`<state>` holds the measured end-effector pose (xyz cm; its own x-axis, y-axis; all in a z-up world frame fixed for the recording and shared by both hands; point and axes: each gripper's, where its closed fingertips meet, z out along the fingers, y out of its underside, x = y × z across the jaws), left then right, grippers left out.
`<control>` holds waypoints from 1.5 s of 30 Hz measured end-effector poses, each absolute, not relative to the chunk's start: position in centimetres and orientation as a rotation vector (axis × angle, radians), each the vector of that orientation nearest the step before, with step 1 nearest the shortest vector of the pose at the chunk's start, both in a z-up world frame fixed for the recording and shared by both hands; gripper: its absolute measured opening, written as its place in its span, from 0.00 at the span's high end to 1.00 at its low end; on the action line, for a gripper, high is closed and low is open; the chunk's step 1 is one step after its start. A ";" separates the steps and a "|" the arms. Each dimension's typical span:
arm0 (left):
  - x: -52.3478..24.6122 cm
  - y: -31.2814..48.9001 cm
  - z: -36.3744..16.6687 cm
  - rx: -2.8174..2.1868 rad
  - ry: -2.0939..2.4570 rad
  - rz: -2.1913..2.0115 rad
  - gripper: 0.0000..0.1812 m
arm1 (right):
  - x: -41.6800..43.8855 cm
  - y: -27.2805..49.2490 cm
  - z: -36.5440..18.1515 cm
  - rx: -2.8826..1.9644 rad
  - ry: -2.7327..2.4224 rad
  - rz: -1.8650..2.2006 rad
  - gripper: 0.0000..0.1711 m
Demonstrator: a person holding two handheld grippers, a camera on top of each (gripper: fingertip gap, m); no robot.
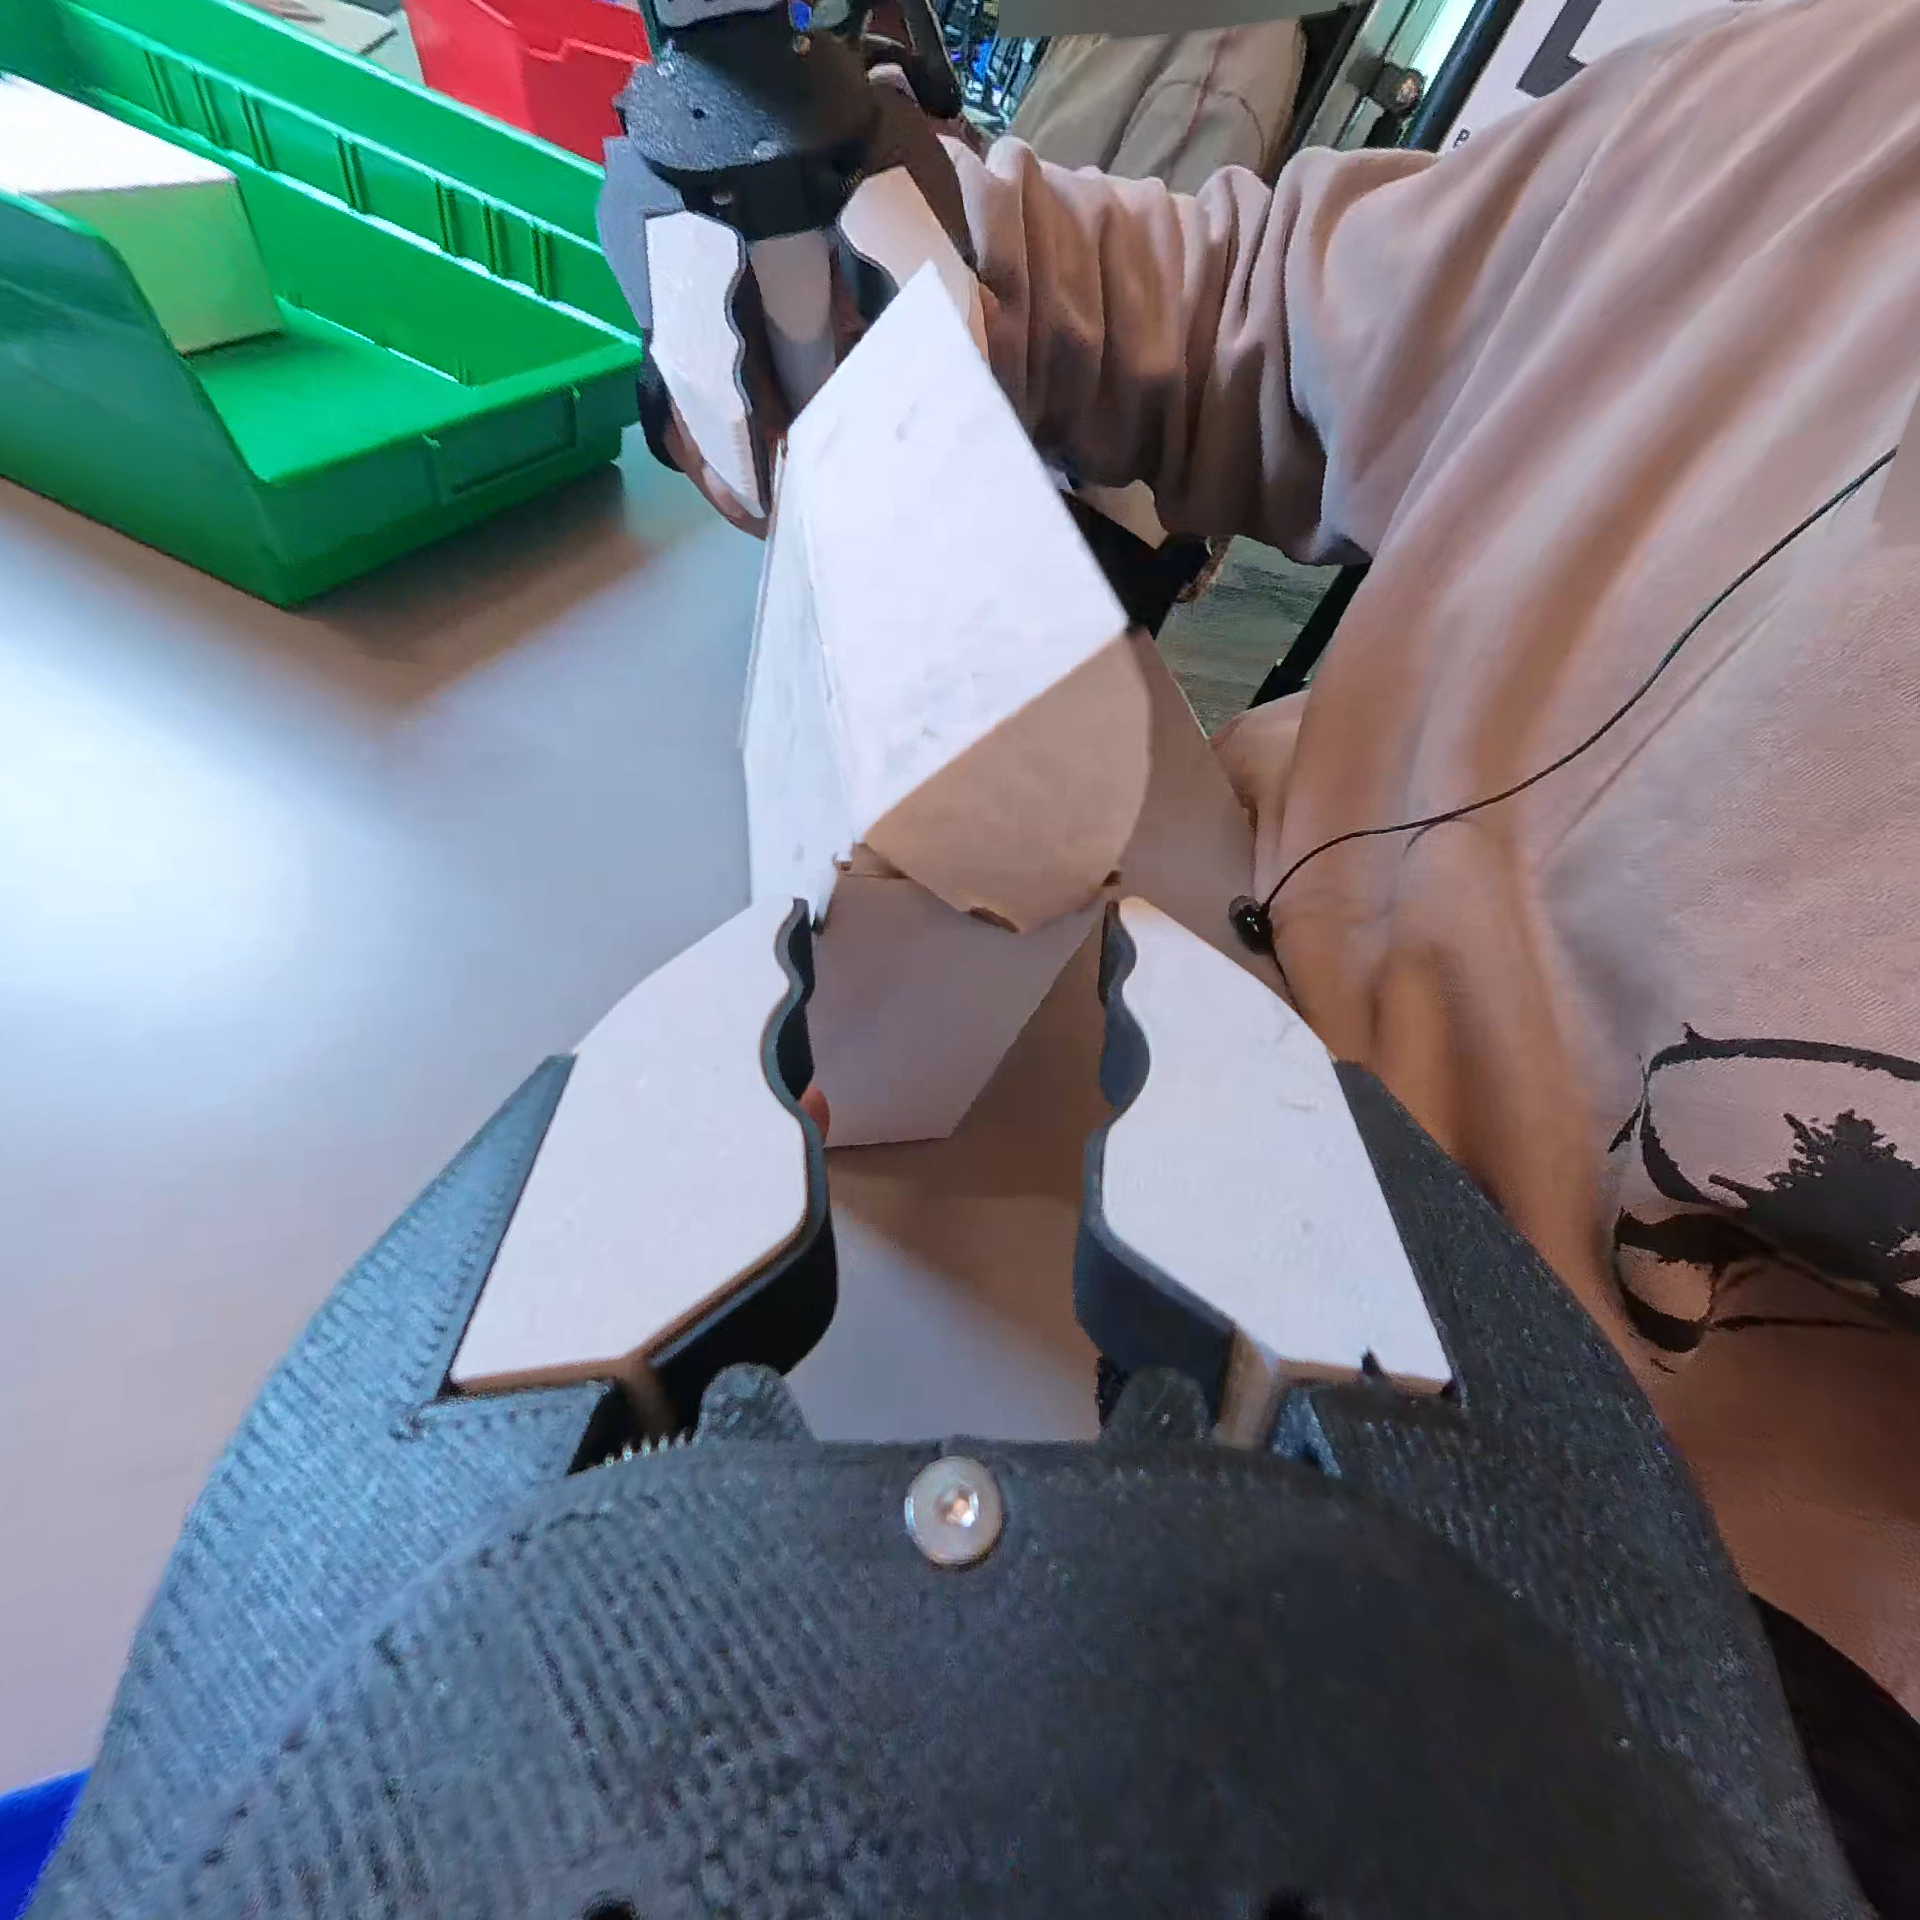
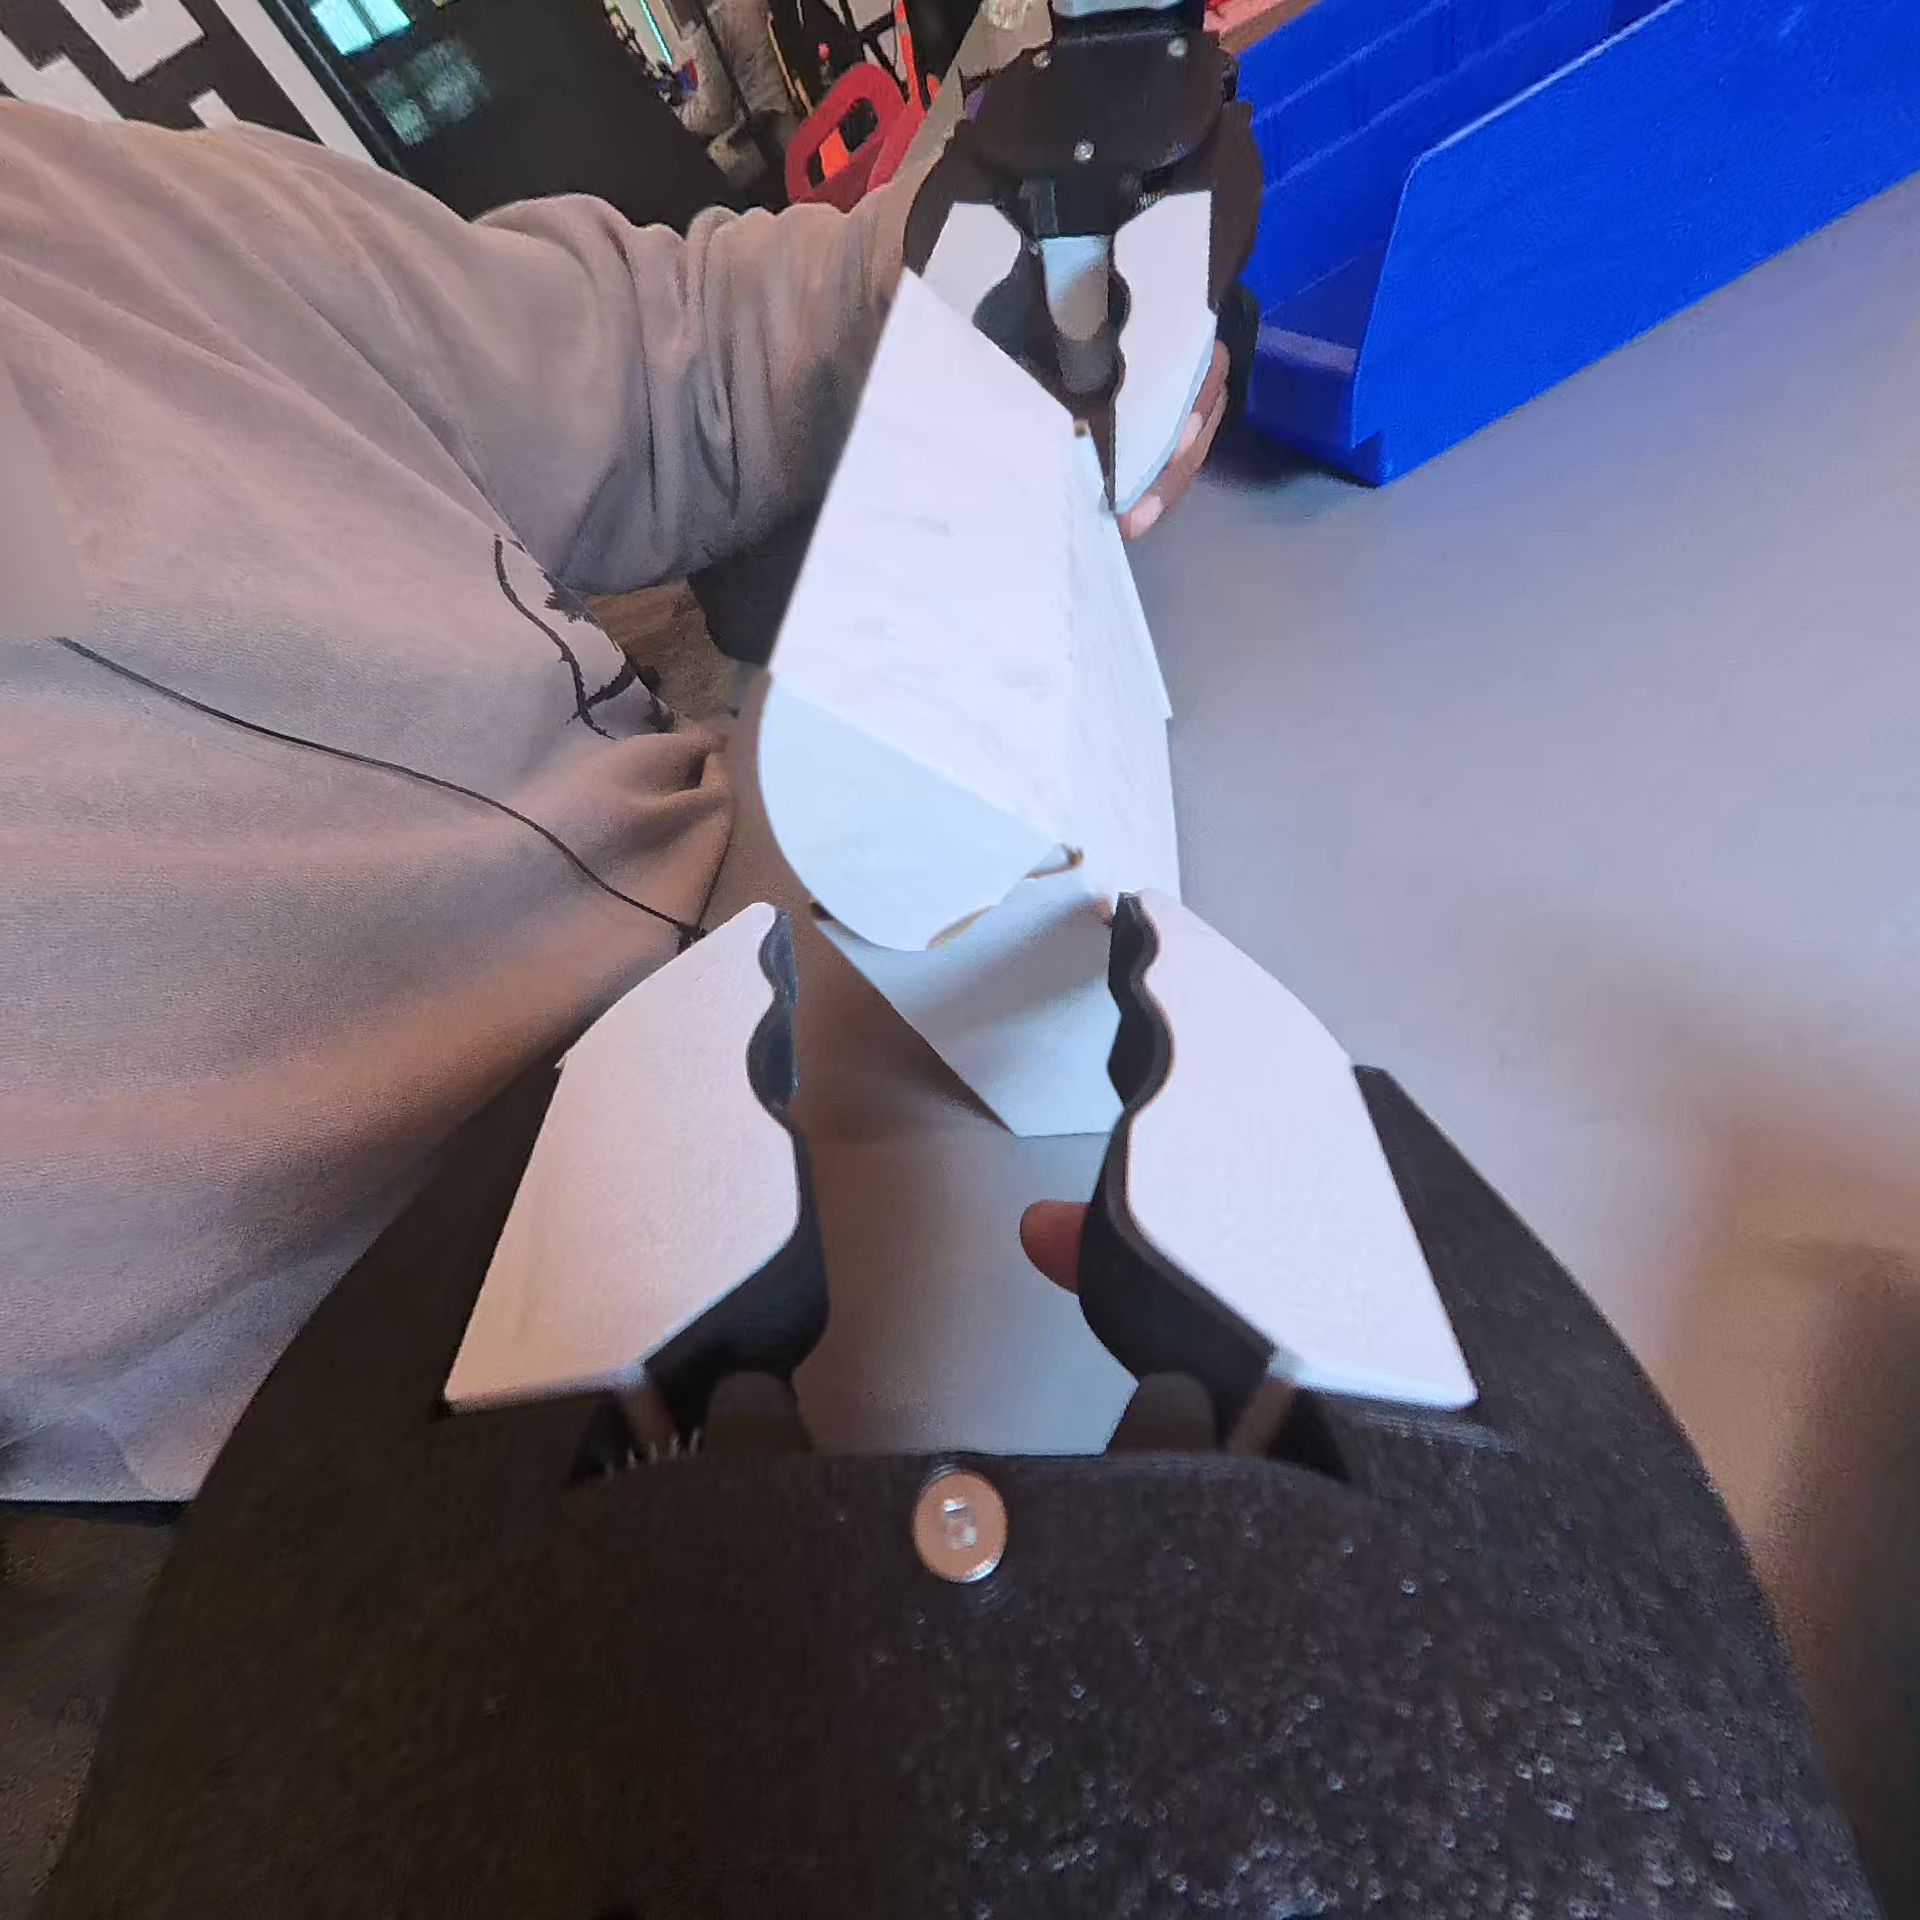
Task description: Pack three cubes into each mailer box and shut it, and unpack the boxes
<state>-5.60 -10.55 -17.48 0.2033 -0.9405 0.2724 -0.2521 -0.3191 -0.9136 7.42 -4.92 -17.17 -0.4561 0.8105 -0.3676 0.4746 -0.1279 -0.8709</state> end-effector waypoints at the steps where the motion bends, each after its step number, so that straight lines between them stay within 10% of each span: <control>1: -5.8 -10.4 -17.0 -1.712 1.129 -1.141 0.71 | 7.5 -4.8 -16.9 -1.428 -1.840 1.620 0.66; 45: -3.8 -8.7 -12.9 -1.580 1.200 -0.909 0.88 | 6.4 -4.8 -15.0 -1.547 -1.927 1.629 0.77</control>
